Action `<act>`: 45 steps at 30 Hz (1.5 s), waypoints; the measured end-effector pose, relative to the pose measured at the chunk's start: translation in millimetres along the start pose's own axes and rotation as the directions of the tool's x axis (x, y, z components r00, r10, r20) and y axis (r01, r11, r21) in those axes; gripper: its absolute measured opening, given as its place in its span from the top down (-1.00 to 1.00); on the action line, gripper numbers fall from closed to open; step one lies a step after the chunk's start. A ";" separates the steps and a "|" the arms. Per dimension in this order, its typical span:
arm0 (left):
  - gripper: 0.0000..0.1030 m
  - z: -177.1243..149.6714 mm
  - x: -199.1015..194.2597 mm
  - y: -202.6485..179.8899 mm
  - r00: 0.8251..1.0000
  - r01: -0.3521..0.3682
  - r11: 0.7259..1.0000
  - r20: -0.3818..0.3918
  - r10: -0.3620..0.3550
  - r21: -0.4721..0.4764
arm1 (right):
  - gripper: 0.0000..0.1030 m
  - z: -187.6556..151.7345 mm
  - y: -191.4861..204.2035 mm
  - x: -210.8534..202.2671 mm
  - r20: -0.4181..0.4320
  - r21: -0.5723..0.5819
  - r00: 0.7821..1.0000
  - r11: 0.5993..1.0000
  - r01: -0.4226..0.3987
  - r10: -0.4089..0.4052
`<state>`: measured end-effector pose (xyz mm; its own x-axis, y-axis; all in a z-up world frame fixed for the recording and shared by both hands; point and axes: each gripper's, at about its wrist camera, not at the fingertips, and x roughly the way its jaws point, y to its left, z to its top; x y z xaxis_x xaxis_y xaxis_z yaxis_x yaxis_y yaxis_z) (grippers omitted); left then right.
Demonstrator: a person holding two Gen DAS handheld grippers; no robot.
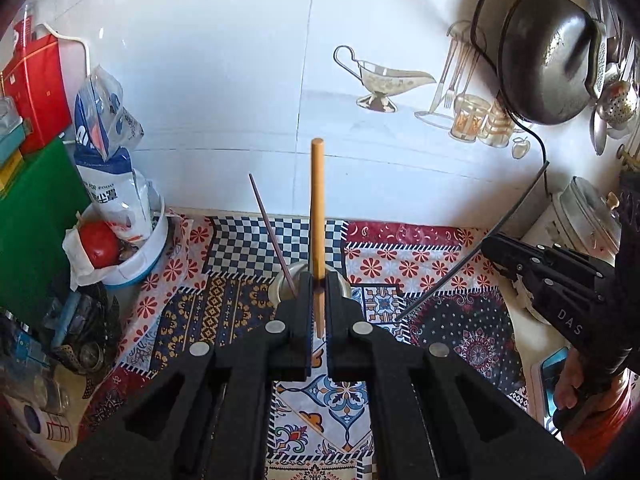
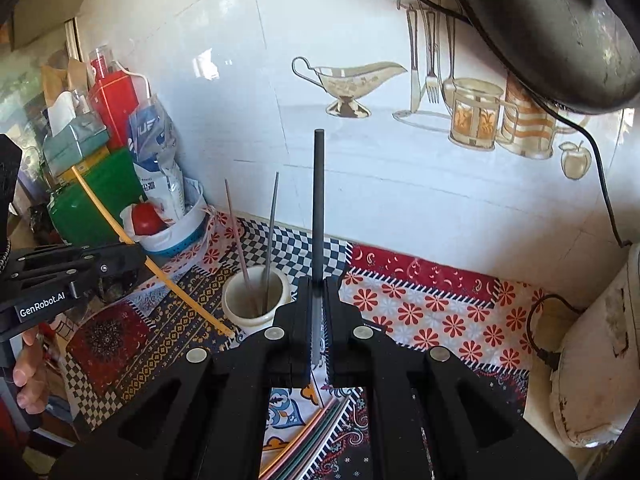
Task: Organize utensils
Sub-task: 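Lift both held chopsticks off the cloth and raise them upright over the white cup, then lower both chopsticks into the white cup and open both tools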
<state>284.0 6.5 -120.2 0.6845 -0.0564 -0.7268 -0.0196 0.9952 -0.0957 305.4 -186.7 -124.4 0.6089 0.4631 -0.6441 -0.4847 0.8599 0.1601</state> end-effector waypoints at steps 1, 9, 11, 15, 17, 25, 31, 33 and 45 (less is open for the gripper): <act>0.94 3.1 -1.4 1.1 1.000 -0.005 1.000 0.008 0.005 -0.002 | 0.92 4.1 1.9 -1.1 0.010 -0.004 1.000 1.000 -0.004 0.004; 0.94 23.2 -7.4 11.4 0.998 -0.024 1.000 0.059 0.025 -0.021 | 0.92 36.4 21.1 -5.2 0.077 -0.040 0.996 0.998 -0.043 0.046; 0.94 25.2 -5.0 14.5 0.998 -0.027 0.999 0.058 0.029 -0.024 | 0.92 41.9 25.8 -2.4 0.083 -0.048 0.995 0.997 -0.058 0.062; 0.94 25.5 4.0 17.7 0.998 -0.042 0.999 0.044 0.043 -0.025 | 0.92 48.9 35.3 7.1 0.084 -0.063 0.993 0.995 -0.082 0.087; 0.94 23.9 10.9 20.2 0.999 -0.041 0.999 0.027 0.042 -0.031 | 0.92 50.5 39.9 15.3 0.076 -0.067 0.992 0.993 -0.095 0.100; 0.94 17.2 40.7 26.1 0.998 -0.045 0.998 -0.039 0.044 -0.046 | 0.92 41.6 48.1 55.4 -0.001 -0.067 0.992 0.990 -0.127 0.127; 0.94 12.9 66.1 33.9 0.995 -0.036 0.997 -0.097 0.029 -0.071 | 0.92 28.0 42.9 81.8 -0.075 -0.056 0.989 0.990 -0.130 0.126; 0.94 11.6 74.0 35.8 0.993 -0.036 0.997 -0.115 0.028 -0.073 | 0.92 24.1 41.0 88.4 -0.095 -0.051 0.988 0.990 -0.131 0.125; 0.94 6.8 103.8 42.9 0.985 -0.041 0.996 -0.172 0.027 -0.080 | 0.91 14.6 37.8 114.5 -0.172 -0.036 0.977 0.990 -0.135 0.127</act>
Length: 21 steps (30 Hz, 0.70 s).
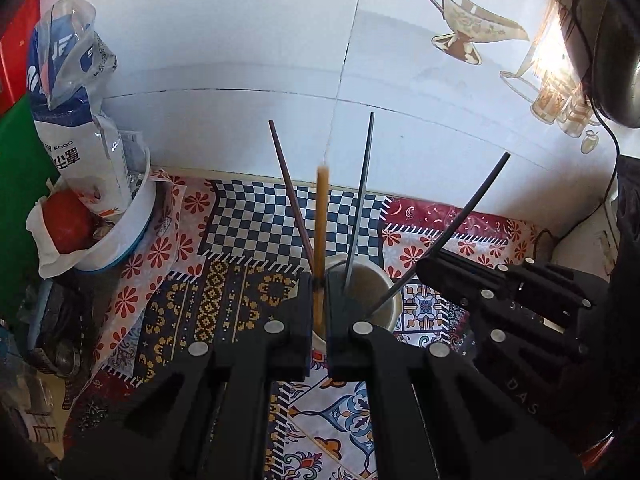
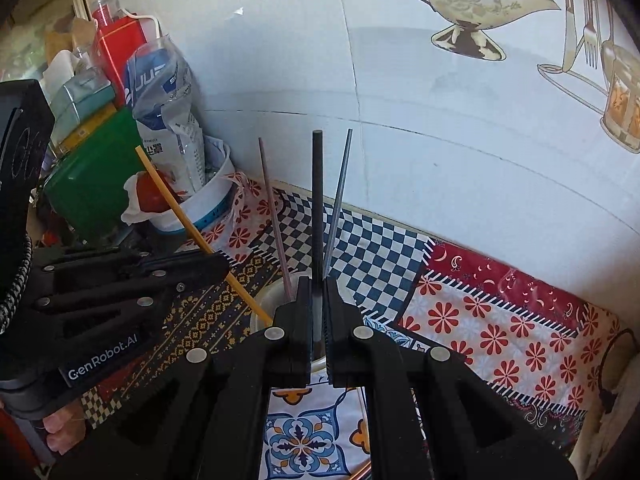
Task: Organize utensils
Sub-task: 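Lower both chopsticks into the white cup and open both tools, then move both open tools back down to the chopsticks on the cloth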
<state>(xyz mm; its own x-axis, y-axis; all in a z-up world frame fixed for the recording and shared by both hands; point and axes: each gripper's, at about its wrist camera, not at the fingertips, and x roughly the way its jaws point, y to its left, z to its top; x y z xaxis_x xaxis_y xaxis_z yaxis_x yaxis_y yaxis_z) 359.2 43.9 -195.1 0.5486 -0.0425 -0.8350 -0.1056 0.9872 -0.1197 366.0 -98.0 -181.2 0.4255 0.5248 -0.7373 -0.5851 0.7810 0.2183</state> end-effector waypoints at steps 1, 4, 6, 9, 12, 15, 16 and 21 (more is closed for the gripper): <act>0.94 0.0 0.2 1.0 1.000 0.001 1.000 0.003 -0.001 -0.003 | 0.91 -0.1 -0.4 0.8 -0.002 0.002 1.000 1.000 0.001 -0.001; 0.85 0.8 -1.4 3.0 1.000 0.000 1.000 0.008 0.000 -0.004 | 0.90 0.3 -2.3 2.2 -0.011 0.014 1.000 1.000 -0.007 0.007; 0.70 0.6 -3.4 3.8 1.000 0.006 1.000 0.012 -0.006 -0.009 | 0.90 -0.1 -3.0 1.0 -0.005 0.016 1.000 1.000 -0.006 0.006; 0.42 0.4 -9.4 4.0 1.000 0.010 1.000 0.024 -0.009 -0.015 | 0.77 -0.1 -1.5 -2.7 0.000 0.007 1.000 1.000 -0.003 0.003; 0.29 0.1 -20.1 3.8 0.999 0.021 1.000 0.051 -0.020 -0.020 | 0.29 -1.5 0.7 -8.9 0.020 0.000 1.000 1.000 0.020 -0.020; 0.24 -0.6 -31.7 2.9 0.997 0.010 1.000 0.075 -0.009 -0.009 | 0.22 -3.7 3.1 -16.2 0.040 -0.012 0.998 0.999 0.042 -0.041; 0.22 -1.3 -36.0 3.0 0.997 0.007 1.000 0.083 -0.006 -0.006 | 0.22 -4.3 3.3 -18.3 0.041 -0.013 0.998 0.999 0.045 -0.045; 0.17 -8.9 -53.6 2.6 0.994 0.000 1.000 0.107 -0.002 0.014 | 0.22 -9.5 1.0 -31.8 0.055 -0.006 0.996 0.998 0.069 -0.069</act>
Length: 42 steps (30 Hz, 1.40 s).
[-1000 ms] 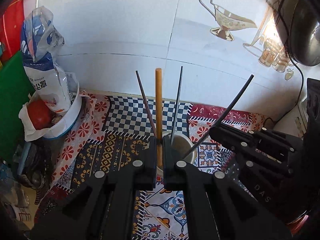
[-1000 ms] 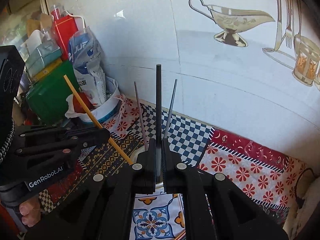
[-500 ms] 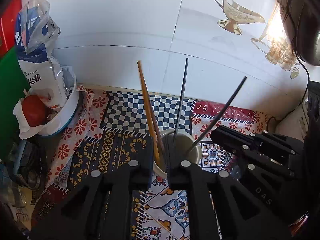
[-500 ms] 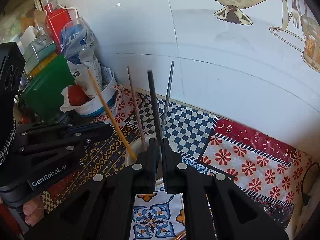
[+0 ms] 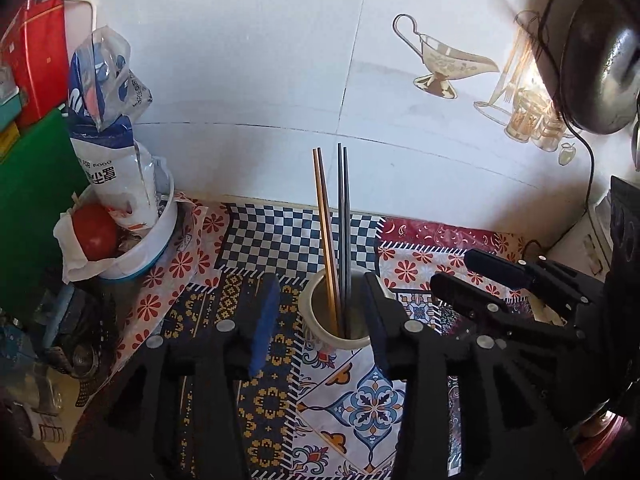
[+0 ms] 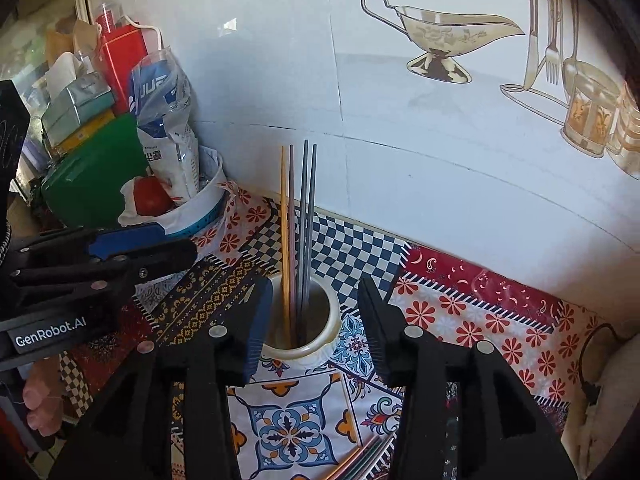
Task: Organize utensils
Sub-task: 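Move both open tools back down to the chopsticks on the cloth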
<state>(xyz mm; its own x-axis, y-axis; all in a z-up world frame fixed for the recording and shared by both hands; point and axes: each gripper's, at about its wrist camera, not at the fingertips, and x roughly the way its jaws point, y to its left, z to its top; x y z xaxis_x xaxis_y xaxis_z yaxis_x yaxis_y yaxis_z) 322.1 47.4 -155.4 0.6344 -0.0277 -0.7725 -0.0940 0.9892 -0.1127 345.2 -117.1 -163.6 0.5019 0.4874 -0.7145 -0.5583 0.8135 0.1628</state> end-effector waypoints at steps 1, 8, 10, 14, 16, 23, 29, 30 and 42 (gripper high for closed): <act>0.13 -1.6 -2.9 -0.4 1.000 0.000 1.000 0.002 0.000 0.002 | 0.22 -1.5 -1.1 -3.3 0.003 0.004 1.000 1.000 0.005 -0.005; 0.07 -27.5 -6.3 -14.6 1.000 0.013 0.999 -0.022 -0.012 0.045 | 0.22 -24.0 -13.9 -23.4 -0.009 0.038 0.998 0.997 0.066 -0.066; 0.07 -38.8 -0.5 -20.7 0.998 0.026 0.998 -0.051 -0.024 0.054 | 0.22 -33.5 -18.0 -28.1 -0.019 0.051 0.996 0.995 0.084 -0.084; 0.07 -66.6 16.0 -35.2 0.990 0.058 0.996 -0.130 -0.048 0.073 | 0.22 -59.1 -28.7 -34.4 -0.054 0.081 0.991 0.989 0.127 -0.123; 0.07 -78.9 25.5 -42.1 0.983 0.075 0.994 -0.171 -0.059 0.085 | 0.22 -75.9 -36.2 -34.5 -0.086 0.106 0.988 0.984 0.141 -0.132; 0.07 -124.0 58.0 -63.4 0.945 0.119 0.986 -0.318 -0.076 0.118 | 0.22 -142.5 -58.3 -20.4 -0.237 0.205 0.962 0.961 0.185 -0.135; 0.07 -161.4 73.5 -72.5 0.913 0.151 0.977 -0.400 -0.081 0.148 | 0.22 -187.5 -59.9 -1.8 -0.347 0.257 0.934 0.950 0.177 -0.080; 0.07 -165.6 74.8 -73.1 0.908 0.156 0.977 -0.410 -0.084 0.147 | 0.22 -191.7 -57.7 0.5 -0.355 0.254 0.931 0.951 0.176 -0.077; 0.07 -200.1 85.4 -81.7 0.873 0.189 0.969 -0.480 -0.093 0.156 | 0.21 -205.4 -35.2 20.7 -0.393 0.202 0.917 0.967 0.154 -0.064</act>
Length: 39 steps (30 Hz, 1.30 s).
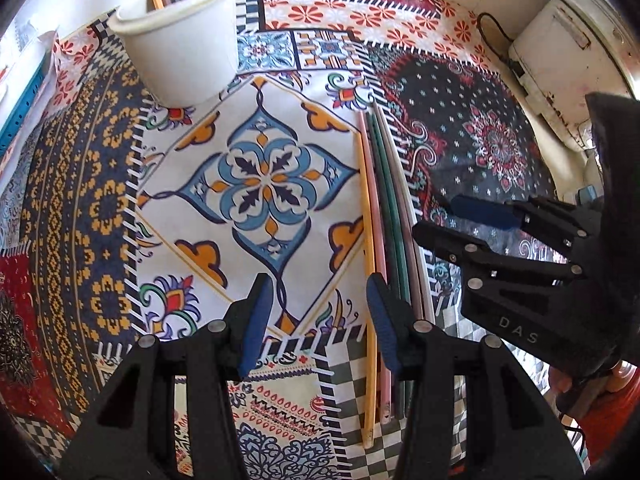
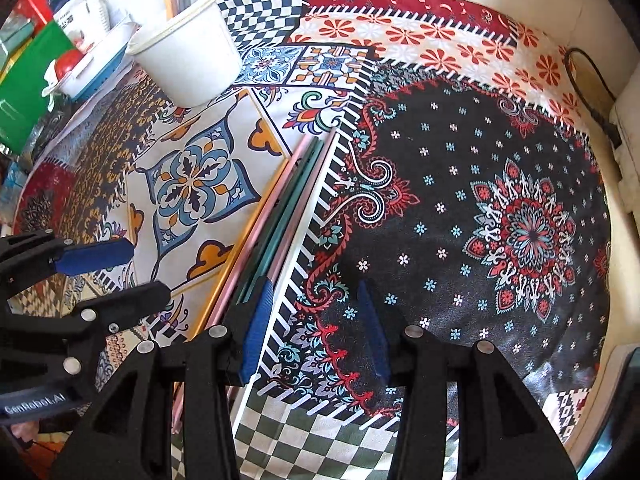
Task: Organize utensils
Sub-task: 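Move both open tools back down to the chopsticks on the cloth, then close left tool on a yellow chopstick while right tool closes on a white one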
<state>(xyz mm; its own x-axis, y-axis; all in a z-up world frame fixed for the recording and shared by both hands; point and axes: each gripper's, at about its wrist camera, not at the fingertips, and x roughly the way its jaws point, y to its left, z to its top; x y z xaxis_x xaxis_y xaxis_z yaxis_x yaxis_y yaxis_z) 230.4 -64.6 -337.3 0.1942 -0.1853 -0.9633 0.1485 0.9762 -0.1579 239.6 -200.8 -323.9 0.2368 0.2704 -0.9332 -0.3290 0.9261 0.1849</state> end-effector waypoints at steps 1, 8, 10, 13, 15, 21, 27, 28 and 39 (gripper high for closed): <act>0.07 -0.7 1.7 -0.6 1.000 0.006 1.000 -0.006 -0.006 0.000 | 0.23 -0.4 -0.2 0.2 0.001 -0.005 1.000 1.000 0.002 -0.002; 0.07 -4.7 14.3 -10.7 0.999 0.009 0.999 -0.040 -0.007 0.036 | 0.29 -3.9 -4.7 1.5 0.009 -0.034 0.998 0.997 0.067 -0.066; 0.07 -5.8 14.9 -12.7 0.999 0.001 0.999 -0.035 0.001 0.047 | 0.29 -3.9 -8.8 0.7 0.004 -0.029 0.996 0.996 0.087 -0.087; 0.09 -4.0 18.2 -17.7 0.999 -0.014 0.998 -0.037 0.016 0.063 | 0.29 -2.5 -14.8 -5.0 0.002 0.012 1.000 1.000 0.022 -0.022; 0.12 -4.2 18.5 -19.5 0.999 -0.024 0.997 -0.037 0.027 0.076 | 0.29 -1.1 -13.6 -7.7 0.008 0.019 1.000 0.999 -0.027 0.026; 0.19 -2.8 18.9 -20.7 0.999 -0.018 0.997 -0.049 0.022 0.080 | 0.29 -0.7 8.3 1.9 -0.008 -0.037 1.000 0.999 -0.008 0.007; 0.19 -6.7 18.7 -23.0 0.999 -0.010 0.995 -0.042 0.014 0.101 | 0.31 -2.1 2.8 1.2 0.008 -0.051 1.000 0.998 0.021 -0.020; 0.19 -6.9 19.2 -25.3 0.999 -0.020 0.993 -0.038 0.024 0.112 | 0.33 -2.0 0.2 -0.1 0.008 -0.053 1.000 0.998 0.020 -0.020; 0.32 9.0 28.6 -34.4 0.993 -0.118 0.981 -0.011 0.122 0.153 | 0.33 5.2 -29.9 -10.0 0.010 -0.032 0.997 0.996 0.082 -0.082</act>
<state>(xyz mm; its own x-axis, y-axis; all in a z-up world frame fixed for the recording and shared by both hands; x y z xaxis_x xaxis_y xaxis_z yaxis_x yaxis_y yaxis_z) 239.6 -104.6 -357.4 0.2000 -0.0640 -0.9777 0.2707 0.9626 -0.0076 251.8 -229.9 -318.5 0.2718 0.1959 -0.9422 -0.3374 0.9363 0.0973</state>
